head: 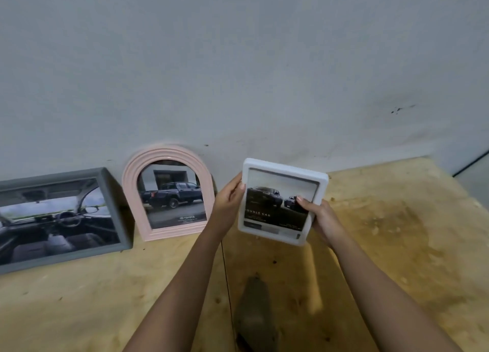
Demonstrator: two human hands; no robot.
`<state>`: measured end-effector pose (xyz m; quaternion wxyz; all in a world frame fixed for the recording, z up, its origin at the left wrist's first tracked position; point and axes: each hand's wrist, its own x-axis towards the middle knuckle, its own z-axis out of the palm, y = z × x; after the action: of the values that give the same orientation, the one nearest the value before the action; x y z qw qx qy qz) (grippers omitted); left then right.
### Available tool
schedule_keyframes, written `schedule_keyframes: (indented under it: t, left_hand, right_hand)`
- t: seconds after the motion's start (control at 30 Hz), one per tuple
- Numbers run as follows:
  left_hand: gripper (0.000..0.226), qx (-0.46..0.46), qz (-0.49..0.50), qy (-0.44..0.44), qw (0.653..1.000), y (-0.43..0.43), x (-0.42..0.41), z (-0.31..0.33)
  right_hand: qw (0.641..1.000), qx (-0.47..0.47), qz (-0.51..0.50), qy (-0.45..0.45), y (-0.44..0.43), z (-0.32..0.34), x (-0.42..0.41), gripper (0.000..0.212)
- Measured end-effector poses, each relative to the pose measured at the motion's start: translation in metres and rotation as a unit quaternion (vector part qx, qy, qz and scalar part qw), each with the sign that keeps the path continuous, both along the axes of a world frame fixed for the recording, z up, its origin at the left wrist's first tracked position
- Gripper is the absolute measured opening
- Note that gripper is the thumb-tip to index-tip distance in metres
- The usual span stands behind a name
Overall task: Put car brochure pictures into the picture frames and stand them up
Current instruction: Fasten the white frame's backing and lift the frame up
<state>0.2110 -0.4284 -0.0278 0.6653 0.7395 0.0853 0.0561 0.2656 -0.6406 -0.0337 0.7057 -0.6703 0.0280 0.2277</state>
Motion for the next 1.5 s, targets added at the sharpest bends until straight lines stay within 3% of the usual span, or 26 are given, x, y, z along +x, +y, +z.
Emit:
schedule_keyframes:
  t: [0.07, 0.17, 0.3, 0.43, 0.57, 0.73, 0.8, 0.9, 1.0, 1.1, 1.17, 1.23, 1.37, 1.43, 1.5]
  left_hand:
    - [0.037, 0.02, 0.007, -0.006, 1.0, -0.001, 0.008, -0.008]
    - [0.04, 0.027, 0.01, -0.019, 0.999, -0.003, 0.007, -0.024]
    - [0.034, 0.015, 0.025, -0.009, 1.0, -0.015, -0.007, -0.033]
    - [0.023, 0.037, 0.053, -0.012, 0.998, -0.02, -0.023, -0.044]
    - [0.02, 0.058, 0.042, -0.003, 0.997, -0.017, -0.027, -0.052]
    - [0.024, 0.081, 0.015, 0.014, 0.997, -0.014, -0.028, -0.049]
    - [0.03, 0.088, 0.002, 0.026, 0.996, -0.013, -0.034, -0.046]
    - [0.043, 0.116, 0.016, 0.088, 0.989, -0.01, -0.054, -0.055]
    - [0.04, 0.163, 0.022, 0.158, 0.974, -0.01, -0.092, -0.076]
    - [0.031, 0.19, -0.033, 0.205, 0.96, -0.02, -0.139, -0.098]
    - [0.024, 0.181, -0.045, 0.209, 0.96, -0.029, -0.164, -0.104]
    - [0.023, 0.145, -0.048, 0.211, 0.965, -0.037, -0.18, -0.102]
    - [0.027, 0.082, -0.052, 0.244, 0.965, -0.04, -0.194, -0.093]
    - [0.027, 0.065, -0.045, 0.26, 0.962, -0.036, -0.201, -0.091]
    - [0.03, 0.026, -0.046, 0.271, 0.961, -0.034, -0.206, -0.088]
  right_hand:
    - [1.0, 0.011, -0.019, 0.004, 0.0, -0.01, 0.01, 0.038]
    - [1.0, -0.005, -0.03, -0.007, -0.004, -0.021, 0.013, 0.036]
    - [0.998, -0.009, -0.048, -0.037, -0.01, -0.033, 0.0, 0.067]
    - [0.996, -0.041, -0.055, -0.059, -0.004, -0.041, -0.011, 0.034]
    - [0.988, -0.097, -0.064, -0.106, 0.0, -0.04, -0.018, 0.044]
    - [0.971, -0.18, -0.092, -0.131, 0.0, -0.046, -0.029, 0.035]
    - [0.963, -0.217, -0.109, -0.12, 0.002, -0.048, -0.036, 0.044]
    - [0.95, -0.263, -0.151, -0.081, 0.002, -0.054, -0.054, 0.07]
    - [0.935, -0.298, -0.166, -0.094, 0.001, -0.061, -0.085, 0.061]
    - [0.942, -0.306, -0.103, -0.095, 0.004, -0.073, -0.123, 0.025]
    - [0.943, -0.324, 0.042, -0.059, 0.008, -0.08, -0.151, 0.015]
    - [0.921, -0.342, 0.18, -0.044, 0.011, -0.081, -0.176, 0.032]
    - [0.851, -0.422, 0.289, -0.12, 0.01, -0.071, -0.202, 0.079]
    - [0.819, -0.46, 0.308, -0.151, 0.011, -0.07, -0.214, 0.085]
    - [0.818, -0.472, 0.282, -0.168, 0.015, -0.072, -0.227, 0.071]
